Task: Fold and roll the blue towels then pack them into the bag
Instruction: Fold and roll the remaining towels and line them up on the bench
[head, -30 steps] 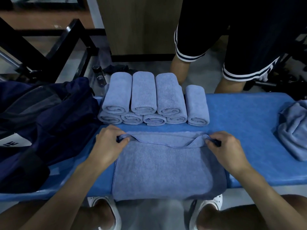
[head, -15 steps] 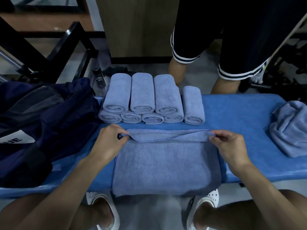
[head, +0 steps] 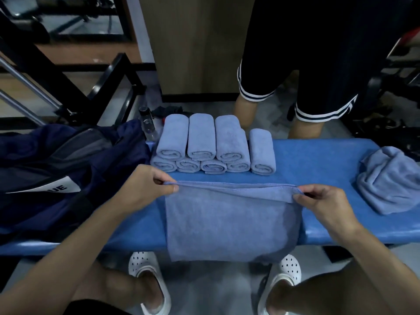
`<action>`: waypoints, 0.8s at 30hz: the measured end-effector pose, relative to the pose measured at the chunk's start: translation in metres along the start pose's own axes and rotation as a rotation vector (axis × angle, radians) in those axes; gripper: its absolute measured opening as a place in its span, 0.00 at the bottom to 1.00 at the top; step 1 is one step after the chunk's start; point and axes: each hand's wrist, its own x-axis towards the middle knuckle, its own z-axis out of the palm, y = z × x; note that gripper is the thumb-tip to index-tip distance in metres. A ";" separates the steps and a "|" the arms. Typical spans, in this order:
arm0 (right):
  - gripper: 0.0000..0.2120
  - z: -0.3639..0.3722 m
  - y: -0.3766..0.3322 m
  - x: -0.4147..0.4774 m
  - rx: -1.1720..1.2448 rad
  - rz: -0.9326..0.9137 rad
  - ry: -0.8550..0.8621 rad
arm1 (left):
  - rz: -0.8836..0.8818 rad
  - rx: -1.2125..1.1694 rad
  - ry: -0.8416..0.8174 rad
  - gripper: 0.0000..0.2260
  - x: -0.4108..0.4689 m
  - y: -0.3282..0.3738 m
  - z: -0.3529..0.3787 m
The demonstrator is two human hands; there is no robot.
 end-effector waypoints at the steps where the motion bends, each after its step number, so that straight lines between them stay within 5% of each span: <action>1: 0.09 -0.005 -0.008 -0.005 0.020 -0.017 -0.009 | 0.011 -0.018 -0.005 0.13 -0.005 0.008 -0.007; 6: 0.06 -0.025 -0.052 -0.030 0.102 -0.147 -0.069 | 0.085 -0.059 -0.028 0.06 -0.033 0.048 -0.042; 14: 0.27 -0.048 -0.097 -0.057 0.151 -0.282 0.029 | 0.188 -0.028 -0.029 0.10 -0.068 0.083 -0.080; 18: 0.05 -0.054 -0.119 -0.065 0.238 -0.331 -0.005 | 0.192 -0.125 0.095 0.05 -0.080 0.100 -0.087; 24: 0.07 -0.067 -0.127 -0.064 0.252 -0.359 0.003 | 0.204 -0.203 0.206 0.02 -0.090 0.119 -0.094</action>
